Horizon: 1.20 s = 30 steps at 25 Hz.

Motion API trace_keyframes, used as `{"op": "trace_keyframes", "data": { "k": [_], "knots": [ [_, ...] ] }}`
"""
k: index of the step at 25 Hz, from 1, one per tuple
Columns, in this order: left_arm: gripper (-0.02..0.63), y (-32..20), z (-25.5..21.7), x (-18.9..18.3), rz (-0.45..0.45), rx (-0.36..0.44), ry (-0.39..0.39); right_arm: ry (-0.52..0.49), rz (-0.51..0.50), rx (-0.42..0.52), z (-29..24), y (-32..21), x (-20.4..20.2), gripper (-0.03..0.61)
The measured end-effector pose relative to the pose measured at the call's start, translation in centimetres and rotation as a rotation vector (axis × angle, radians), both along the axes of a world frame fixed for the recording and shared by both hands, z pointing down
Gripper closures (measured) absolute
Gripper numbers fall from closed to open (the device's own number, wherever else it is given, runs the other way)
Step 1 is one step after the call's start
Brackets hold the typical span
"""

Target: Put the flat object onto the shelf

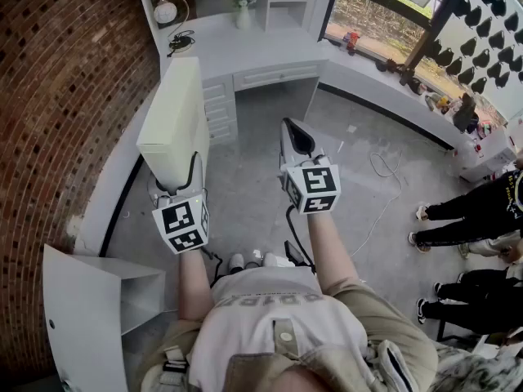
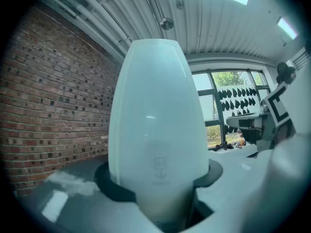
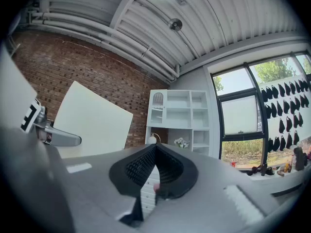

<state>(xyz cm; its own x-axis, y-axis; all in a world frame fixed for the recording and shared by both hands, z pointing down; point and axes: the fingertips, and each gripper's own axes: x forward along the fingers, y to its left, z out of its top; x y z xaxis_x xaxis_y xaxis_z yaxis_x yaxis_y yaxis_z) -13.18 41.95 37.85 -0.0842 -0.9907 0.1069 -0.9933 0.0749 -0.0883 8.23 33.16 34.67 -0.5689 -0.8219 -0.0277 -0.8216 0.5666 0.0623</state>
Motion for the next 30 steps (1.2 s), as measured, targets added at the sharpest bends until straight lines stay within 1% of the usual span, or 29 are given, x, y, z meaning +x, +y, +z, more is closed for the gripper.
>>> {"op": "trace_keyframes", "data": {
  "k": [9,16,19,21,23,24,26,27,29,30],
  "knots": [
    [0.316,-0.6,0.5,1.1,-0.01,-0.004,-0.003,0.014,-0.011,0.007,0.4,-0.6,0.9,0.578],
    [0.316,-1.8,0.6,2.0,-0.023,-0.003,-0.003,0.012,-0.022,0.003,0.5,-2.0,1.8,0.578],
    [0.316,-2.5,0.7,2.8,-0.027,-0.001,-0.004,0.0,-0.027,-0.007,0.7,-2.7,2.6,0.578],
    [0.316,-3.2,0.6,3.3,-0.027,0.002,0.013,-0.027,-0.031,-0.027,0.8,-3.4,3.4,0.578],
    [0.316,-3.9,0.6,3.8,-0.025,0.018,0.075,-0.102,-0.05,-0.05,0.5,-4.0,4.3,0.577],
    [0.316,-4.3,0.6,4.0,-0.024,0.032,0.124,-0.163,-0.063,-0.067,0.3,-4.3,4.9,0.575],
    [0.316,-5.1,0.5,4.4,-0.018,0.073,0.252,-0.302,-0.089,-0.117,0.1,-4.9,6.3,0.572],
    [0.316,-5.5,0.4,4.5,-0.015,0.101,0.327,-0.368,-0.105,-0.148,0.2,-5.3,7.0,0.531],
    [0.314,-6.4,0.1,4.4,-0.012,0.168,0.494,-0.495,-0.14,-0.22,0.6,-5.9,8.1,0.365],
    [0.314,-6.8,0.0,4.3,-0.013,0.204,0.581,-0.558,-0.15,-0.259,1.1,-6.3,8.6,0.303]
  ]
}}
